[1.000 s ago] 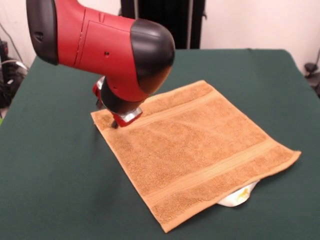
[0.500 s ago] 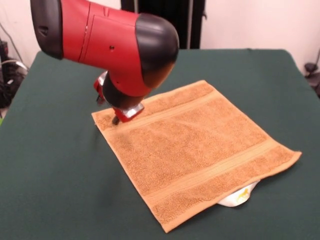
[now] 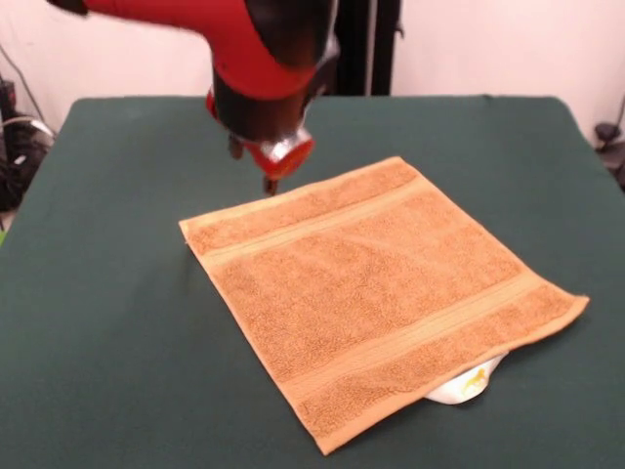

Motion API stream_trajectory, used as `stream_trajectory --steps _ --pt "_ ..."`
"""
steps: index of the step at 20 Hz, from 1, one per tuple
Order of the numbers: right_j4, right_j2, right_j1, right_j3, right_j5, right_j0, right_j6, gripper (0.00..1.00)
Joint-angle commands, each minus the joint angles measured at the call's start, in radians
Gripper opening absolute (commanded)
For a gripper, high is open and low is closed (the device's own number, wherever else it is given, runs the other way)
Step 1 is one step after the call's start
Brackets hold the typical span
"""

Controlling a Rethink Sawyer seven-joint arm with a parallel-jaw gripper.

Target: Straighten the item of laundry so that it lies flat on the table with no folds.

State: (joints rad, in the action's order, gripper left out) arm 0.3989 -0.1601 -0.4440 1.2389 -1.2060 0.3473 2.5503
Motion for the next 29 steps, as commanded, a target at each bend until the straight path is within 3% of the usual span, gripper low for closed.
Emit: stream_trajectory --steps 1,6,10,12,15,20,29 --pt "-0.071 -0.247 -0.152 0.221 -0.003 0.061 -0.506 1.0" --pt "0.062 -0.318 -0.17 0.275 0.215 0.114 -0.621 1.0" --pt "0.179 -0.307 -0.207 0.352 0.515 0.124 -0.534 1.0" --pt "0.233 -0.291 -0.209 0.365 0.585 0.116 -0.514 1.0" --pt "0.248 -0.304 -0.21 0.395 0.726 0.136 -0.457 1.0" --pt "0.327 -0.274 -0.19 0.352 0.803 0.102 -0.442 1.0" --pt "0.341 -0.247 -0.196 0.341 0.839 0.084 -0.378 1.0"
